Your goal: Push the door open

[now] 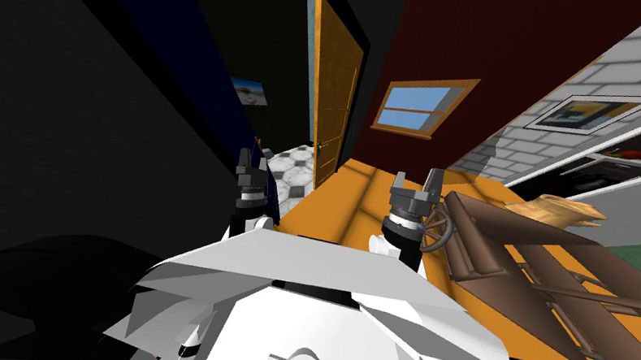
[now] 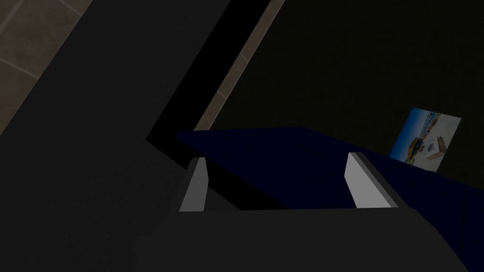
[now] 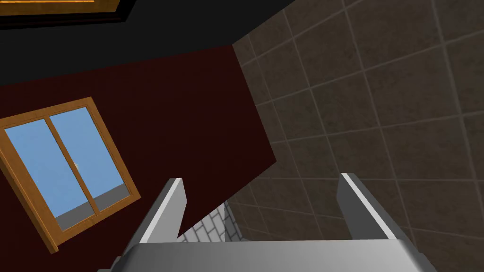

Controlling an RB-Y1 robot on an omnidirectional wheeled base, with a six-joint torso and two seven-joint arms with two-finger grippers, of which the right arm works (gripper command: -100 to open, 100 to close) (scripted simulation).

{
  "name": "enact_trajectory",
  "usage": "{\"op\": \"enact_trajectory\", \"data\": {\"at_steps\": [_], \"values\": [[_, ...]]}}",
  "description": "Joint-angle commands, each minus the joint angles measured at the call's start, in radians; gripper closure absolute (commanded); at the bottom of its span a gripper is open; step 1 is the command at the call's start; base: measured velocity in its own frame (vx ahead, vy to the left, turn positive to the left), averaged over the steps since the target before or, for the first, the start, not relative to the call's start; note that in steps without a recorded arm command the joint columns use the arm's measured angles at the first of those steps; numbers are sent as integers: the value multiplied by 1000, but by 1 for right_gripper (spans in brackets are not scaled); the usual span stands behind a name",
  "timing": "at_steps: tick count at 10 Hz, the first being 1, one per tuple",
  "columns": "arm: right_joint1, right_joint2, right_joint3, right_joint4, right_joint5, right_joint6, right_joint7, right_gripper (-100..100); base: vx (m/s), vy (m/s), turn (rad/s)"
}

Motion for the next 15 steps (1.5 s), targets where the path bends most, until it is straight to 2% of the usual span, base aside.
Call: {"op": "enact_trajectory", "data": {"at_steps": [1, 4, 7, 10, 15], "values": [[-19, -16, 8, 31, -2, 3, 0, -100, 67, 3, 61], [-54, -40, 22, 90, -7, 9, -1, -100, 135, -54, 87], [-82, -55, 34, 135, -11, 14, -2, -100, 113, -46, 56], [-130, -77, 54, 216, -17, 23, -3, -100, 129, -50, 86], [-187, -96, 77, 311, -24, 33, -4, -100, 118, -56, 70]]}}
